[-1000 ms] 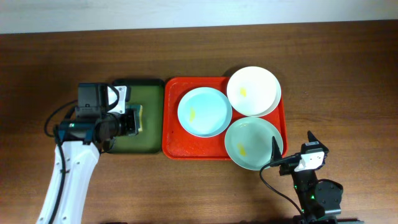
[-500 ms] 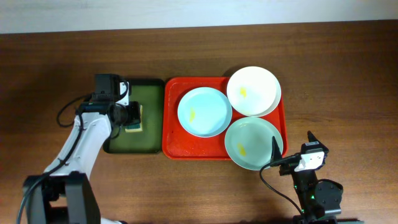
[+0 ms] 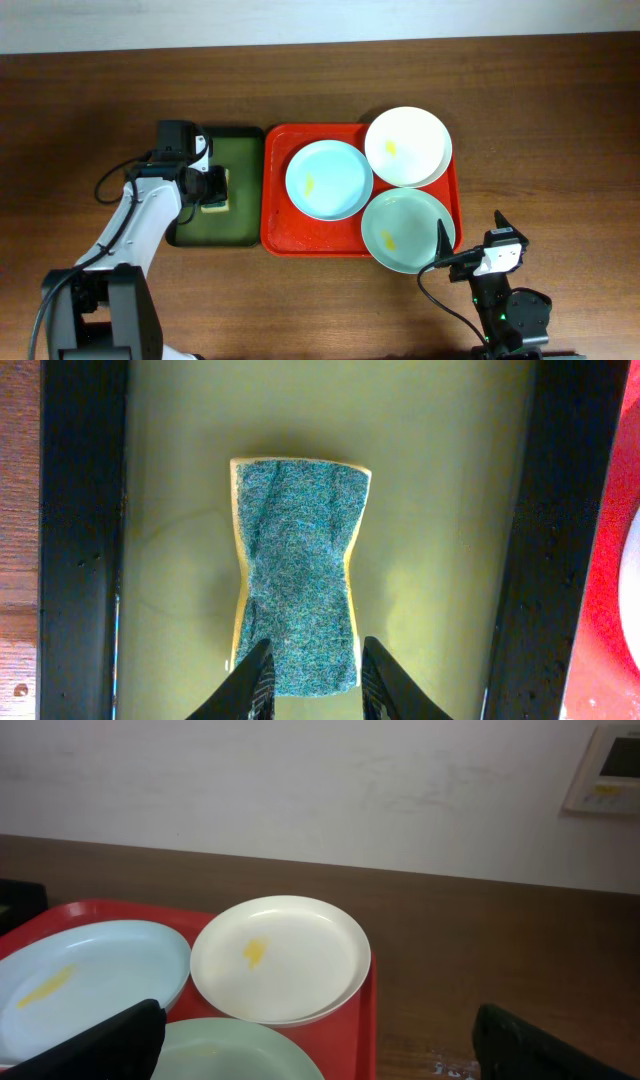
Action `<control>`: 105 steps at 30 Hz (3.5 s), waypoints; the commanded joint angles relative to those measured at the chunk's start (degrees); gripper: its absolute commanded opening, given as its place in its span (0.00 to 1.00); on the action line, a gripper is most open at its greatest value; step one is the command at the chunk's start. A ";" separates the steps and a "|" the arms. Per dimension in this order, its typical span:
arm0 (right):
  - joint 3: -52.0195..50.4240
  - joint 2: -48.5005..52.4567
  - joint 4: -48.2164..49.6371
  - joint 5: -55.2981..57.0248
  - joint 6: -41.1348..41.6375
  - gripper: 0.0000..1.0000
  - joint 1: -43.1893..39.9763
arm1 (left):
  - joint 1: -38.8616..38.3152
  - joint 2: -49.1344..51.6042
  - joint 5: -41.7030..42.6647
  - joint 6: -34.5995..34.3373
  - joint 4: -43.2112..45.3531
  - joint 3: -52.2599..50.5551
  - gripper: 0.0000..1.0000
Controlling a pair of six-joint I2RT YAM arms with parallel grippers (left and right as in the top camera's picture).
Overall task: Clean dirty plates on tray and stack at the side
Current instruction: 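Reach the left gripper down to the green-yellow sponge on the black tray, then move the right gripper to the light-blue plate's rim and grip it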
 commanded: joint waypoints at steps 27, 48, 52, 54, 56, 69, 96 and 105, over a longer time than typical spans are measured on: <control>69.92 57.37 -50.58 -20.22 14.43 0.99 0.26 | -0.02 0.37 -0.39 -0.13 0.00 0.46 0.29; 70.93 94.92 -34.01 2.64 24.74 0.68 15.17 | -0.02 0.37 -0.39 -0.13 1.95 0.46 0.36; 70.93 102.44 -31.56 1.73 24.74 0.40 15.28 | -0.02 0.37 -0.37 -0.15 2.19 0.46 0.36; 70.93 104.89 -29.70 1.18 24.76 0.39 15.32 | -0.02 0.37 -0.37 -0.15 2.38 0.46 0.37; 70.93 106.53 -28.06 -2.86 24.76 0.31 15.32 | -0.02 0.37 -0.37 -0.15 2.40 0.46 0.37; 70.05 106.68 -28.44 0.83 27.56 0.21 18.32 | -0.02 0.37 -0.37 -0.13 2.34 0.46 0.38; 69.68 109.35 -29.79 -1.55 27.56 0.08 19.12 | -0.02 0.37 -0.37 -0.13 2.36 0.46 0.40; 69.68 109.35 -30.47 -3.04 27.54 0.04 22.60 | -0.02 0.37 -0.37 -0.13 2.36 0.46 0.40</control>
